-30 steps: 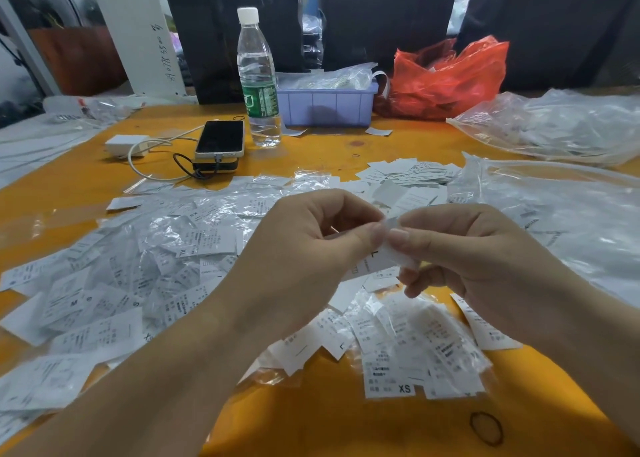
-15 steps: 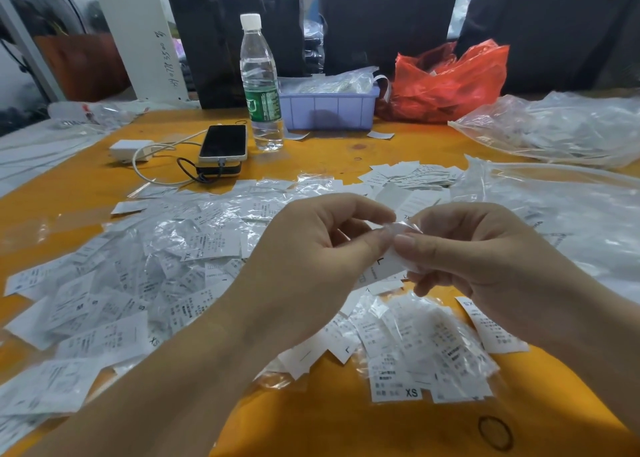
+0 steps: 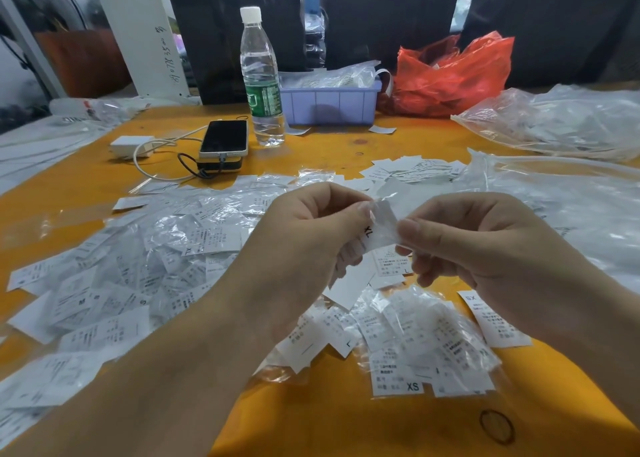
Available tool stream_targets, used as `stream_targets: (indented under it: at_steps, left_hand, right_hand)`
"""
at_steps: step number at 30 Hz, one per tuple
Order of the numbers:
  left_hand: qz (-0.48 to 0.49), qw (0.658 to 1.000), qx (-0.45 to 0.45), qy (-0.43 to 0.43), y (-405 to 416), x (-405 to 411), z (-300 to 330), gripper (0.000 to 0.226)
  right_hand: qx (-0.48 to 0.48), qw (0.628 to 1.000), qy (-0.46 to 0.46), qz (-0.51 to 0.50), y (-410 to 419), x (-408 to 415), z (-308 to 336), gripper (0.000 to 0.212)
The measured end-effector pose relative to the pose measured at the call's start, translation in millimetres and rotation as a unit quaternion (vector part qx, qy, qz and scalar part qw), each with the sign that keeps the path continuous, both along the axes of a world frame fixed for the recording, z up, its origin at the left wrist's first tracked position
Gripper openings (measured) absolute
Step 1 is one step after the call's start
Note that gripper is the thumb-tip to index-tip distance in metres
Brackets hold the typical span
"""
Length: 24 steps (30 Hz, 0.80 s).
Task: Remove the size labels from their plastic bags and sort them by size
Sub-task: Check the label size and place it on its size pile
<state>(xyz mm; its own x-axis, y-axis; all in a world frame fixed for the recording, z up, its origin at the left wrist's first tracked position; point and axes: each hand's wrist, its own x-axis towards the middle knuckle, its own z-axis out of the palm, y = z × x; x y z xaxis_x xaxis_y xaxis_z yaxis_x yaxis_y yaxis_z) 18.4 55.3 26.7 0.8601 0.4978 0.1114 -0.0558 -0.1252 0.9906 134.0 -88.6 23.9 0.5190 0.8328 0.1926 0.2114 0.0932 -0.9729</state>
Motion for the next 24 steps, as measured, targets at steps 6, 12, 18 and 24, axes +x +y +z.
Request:
stream_targets:
  at_steps: [6,12,18,24]
  left_hand:
    - [-0.018,0.996,-0.076,0.034,0.9,1.0,3.9,0.012]
    - [-0.046,0.984,-0.165,0.047,1.6,1.0,5.2,0.010]
    - [-0.088,0.972,-0.209,0.061,3.6,-0.9,6.3,0.009]
    - [-0.096,0.977,-0.181,0.064,3.7,-0.9,7.5,0.009]
  right_hand:
    - [0.022,0.999,0.003,-0.043,1.1,0.7,-1.1,0.024]
    - [0.023,0.998,0.016,-0.048,0.9,3.4,-2.1,0.024]
    - [0.018,0.998,0.035,-0.047,1.1,5.3,-1.4,0.021]
    - [0.020,0.997,0.058,-0.052,0.5,7.7,-1.2,0.018]
